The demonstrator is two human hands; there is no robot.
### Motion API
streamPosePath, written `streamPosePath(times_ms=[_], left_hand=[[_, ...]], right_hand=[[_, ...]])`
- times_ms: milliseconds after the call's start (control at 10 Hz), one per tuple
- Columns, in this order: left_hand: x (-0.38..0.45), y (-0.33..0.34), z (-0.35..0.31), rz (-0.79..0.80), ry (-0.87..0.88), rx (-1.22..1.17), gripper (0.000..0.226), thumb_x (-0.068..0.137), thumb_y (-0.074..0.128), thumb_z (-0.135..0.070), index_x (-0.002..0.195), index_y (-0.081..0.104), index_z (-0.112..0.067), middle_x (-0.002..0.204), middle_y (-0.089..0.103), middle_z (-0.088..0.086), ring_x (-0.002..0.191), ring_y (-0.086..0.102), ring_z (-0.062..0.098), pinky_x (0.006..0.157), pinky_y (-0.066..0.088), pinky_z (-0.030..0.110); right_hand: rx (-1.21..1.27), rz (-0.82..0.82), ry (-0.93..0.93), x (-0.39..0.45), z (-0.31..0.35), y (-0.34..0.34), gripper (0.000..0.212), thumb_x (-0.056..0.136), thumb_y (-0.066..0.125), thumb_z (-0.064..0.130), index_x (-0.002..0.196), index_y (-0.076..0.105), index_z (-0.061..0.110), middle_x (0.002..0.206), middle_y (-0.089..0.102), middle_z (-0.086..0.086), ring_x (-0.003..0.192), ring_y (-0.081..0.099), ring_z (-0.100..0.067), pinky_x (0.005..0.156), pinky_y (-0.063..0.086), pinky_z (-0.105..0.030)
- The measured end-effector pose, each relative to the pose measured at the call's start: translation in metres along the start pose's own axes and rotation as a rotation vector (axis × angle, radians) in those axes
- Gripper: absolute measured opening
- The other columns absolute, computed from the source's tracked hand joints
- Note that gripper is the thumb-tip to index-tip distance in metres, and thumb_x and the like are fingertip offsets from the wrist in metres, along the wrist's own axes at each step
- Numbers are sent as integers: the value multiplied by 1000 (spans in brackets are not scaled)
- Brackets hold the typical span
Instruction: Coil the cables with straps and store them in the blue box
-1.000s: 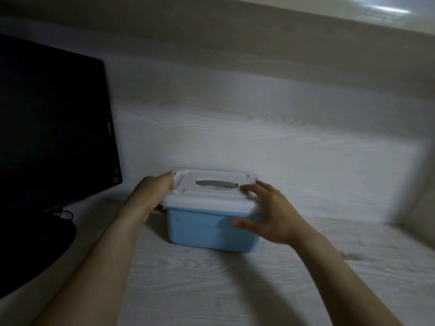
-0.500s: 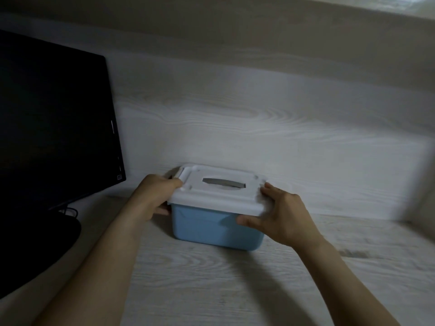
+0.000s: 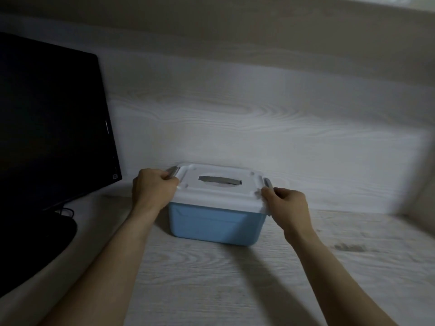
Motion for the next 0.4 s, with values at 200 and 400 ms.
streamPosePath(times_ms=[200, 400], left_hand=[[-9, -3, -11, -128, 121, 109, 15, 80, 63, -10, 65, 66, -7, 79, 68, 22, 84, 63, 34, 67, 45, 31], [-12, 11, -17, -56, 203, 74, 31, 95, 49, -23, 73, 60, -3, 71, 59, 14, 87, 60, 33, 70, 41, 34]], right_hand=[[-270, 48, -90, 14, 9, 4, 41, 92, 57, 23, 63, 58, -6, 54, 47, -9, 49, 39, -18, 43, 27, -24], [-90, 92, -50, 32, 2, 19, 59, 101, 42, 48, 87, 68, -4, 85, 70, -18, 82, 66, -33, 81, 57, -50]])
Point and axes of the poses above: each hand's wrist, its own x-axis towards the middle knuckle, its own y-axis out of the palm, z = x × y, the point moved 7 cm from there along x, towards the middle knuckle
